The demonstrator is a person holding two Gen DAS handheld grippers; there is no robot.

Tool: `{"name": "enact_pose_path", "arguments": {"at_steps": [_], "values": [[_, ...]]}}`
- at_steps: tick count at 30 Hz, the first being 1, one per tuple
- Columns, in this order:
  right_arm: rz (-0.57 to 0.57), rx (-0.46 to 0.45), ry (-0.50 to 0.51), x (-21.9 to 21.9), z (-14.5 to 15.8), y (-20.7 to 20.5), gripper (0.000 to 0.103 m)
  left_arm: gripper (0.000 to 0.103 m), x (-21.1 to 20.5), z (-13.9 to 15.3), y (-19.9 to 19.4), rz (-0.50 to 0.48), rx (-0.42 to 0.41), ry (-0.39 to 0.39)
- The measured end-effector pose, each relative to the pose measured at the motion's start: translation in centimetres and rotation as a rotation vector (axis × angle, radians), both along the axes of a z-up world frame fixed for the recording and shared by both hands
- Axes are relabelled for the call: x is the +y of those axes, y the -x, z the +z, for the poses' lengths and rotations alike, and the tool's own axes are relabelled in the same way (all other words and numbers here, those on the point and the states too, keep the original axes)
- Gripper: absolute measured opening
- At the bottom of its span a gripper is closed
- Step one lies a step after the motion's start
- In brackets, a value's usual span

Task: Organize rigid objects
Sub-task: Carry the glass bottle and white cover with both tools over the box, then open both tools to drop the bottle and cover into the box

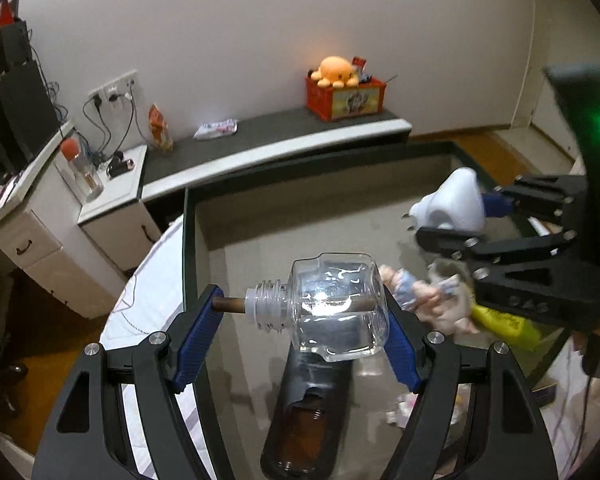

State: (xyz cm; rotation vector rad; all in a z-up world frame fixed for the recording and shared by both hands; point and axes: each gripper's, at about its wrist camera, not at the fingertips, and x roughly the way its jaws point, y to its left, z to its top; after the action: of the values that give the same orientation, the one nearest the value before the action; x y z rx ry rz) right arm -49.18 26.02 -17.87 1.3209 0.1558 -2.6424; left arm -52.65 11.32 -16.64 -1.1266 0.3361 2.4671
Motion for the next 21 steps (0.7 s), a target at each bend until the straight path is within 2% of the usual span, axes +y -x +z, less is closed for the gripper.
{"name": "enact_pose_path", "arguments": {"at_steps": [6, 11, 13, 16, 18, 21], "values": [[-0.014, -0.074, -0.024, 0.2, -0.7, 0.8, 0.045, 0.076, -0.3, -1.0, 0.5, 0.027, -0.026, 0.041], [-0.035, -0.067, 0.007, 0.7, -0.5, 0.5, 0.047, 0.078, -0.8, -0.5, -0.4, 0.035, -0.031, 0.035], [-0.047, -0.057, 0.007, 0.7, -0.4, 0.1, 0.055, 0.08, -1.2, 0.1, -0.9, 0.041, -0.034, 0.014], [-0.058, -0.017, 0.026, 1.0, 0.5, -1.0, 0.058, 0.086, -1.7, 1.2, -1.9, 0.06, -0.007, 0.018], [-0.069, 0.031, 0.043, 1.4, 2.0, -2.4, 0.06, 0.087, -2.1, 2.4, -3.1, 0.065, 0.017, 0.006], [-0.074, 0.085, 0.07, 1.8, 4.2, -4.2, 0.075, 0.089, -2.9, 4.4, -5.4, 0.061, 0.057, -0.029]]}}
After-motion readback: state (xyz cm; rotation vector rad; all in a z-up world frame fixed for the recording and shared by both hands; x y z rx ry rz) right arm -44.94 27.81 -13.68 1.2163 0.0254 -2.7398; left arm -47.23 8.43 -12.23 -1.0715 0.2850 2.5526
